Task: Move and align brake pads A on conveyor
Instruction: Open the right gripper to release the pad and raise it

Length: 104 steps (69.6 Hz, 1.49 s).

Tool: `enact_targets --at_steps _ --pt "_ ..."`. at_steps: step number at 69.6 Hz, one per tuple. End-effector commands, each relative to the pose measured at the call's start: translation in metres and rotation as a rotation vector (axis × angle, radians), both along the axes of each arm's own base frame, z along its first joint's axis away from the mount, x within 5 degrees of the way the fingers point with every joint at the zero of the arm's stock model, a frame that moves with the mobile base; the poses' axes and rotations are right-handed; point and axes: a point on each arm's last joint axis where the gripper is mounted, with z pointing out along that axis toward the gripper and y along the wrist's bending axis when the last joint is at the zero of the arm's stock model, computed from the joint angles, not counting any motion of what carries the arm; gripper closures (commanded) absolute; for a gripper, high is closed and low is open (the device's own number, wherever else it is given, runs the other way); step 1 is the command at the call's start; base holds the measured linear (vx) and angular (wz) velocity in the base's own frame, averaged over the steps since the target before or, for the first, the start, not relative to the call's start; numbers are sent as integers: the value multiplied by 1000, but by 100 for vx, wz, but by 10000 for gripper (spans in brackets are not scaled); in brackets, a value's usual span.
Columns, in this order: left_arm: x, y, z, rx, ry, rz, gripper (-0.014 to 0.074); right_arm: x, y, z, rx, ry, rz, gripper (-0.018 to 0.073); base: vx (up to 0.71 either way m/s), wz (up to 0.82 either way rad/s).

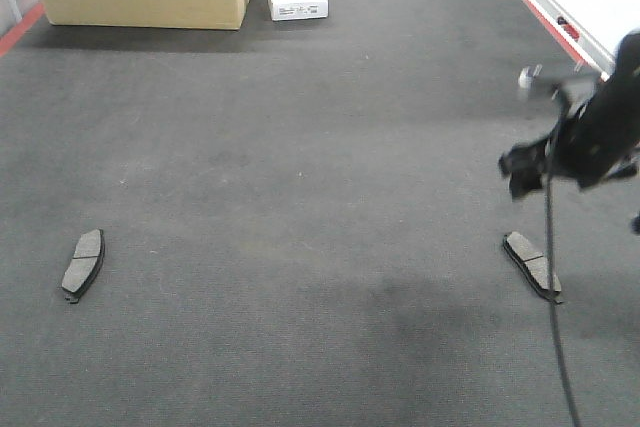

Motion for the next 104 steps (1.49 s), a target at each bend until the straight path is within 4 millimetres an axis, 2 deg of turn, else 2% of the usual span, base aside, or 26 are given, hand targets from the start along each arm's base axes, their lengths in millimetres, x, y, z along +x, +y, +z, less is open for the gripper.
enact_targets --at_steps 1,13,23,33,44,51,75,94,104 --pt "0 -1 10 -26 -84 -8 52 -20 0 58 9 -185 16 8 0 0" --pt "0 -1 10 -26 -84 -8 52 -61 3 114 35 -338 32 64 0 0" --pt "0 -1 10 -26 -84 -8 52 -98 3 148 31 -431 45 81 0 0" --pt "0 -1 10 -26 -84 -8 52 -136 3 176 30 -516 48 82 0 0" --pt "0 -1 10 -26 -84 -8 52 -170 3 195 36 -588 51 82 0 0" --pt "0 -1 10 -26 -84 -8 52 -189 4 201 53 -624 56 82 0 0" --pt "0 -1 10 -26 -84 -8 52 -246 4 195 60 -717 56 82 0 0" --pt "0 -1 10 -26 -84 -8 52 -268 4 202 65 -781 59 82 0 0" --pt "0 -1 10 -26 -84 -8 52 -272 5 202 66 -784 60 82 0 0"
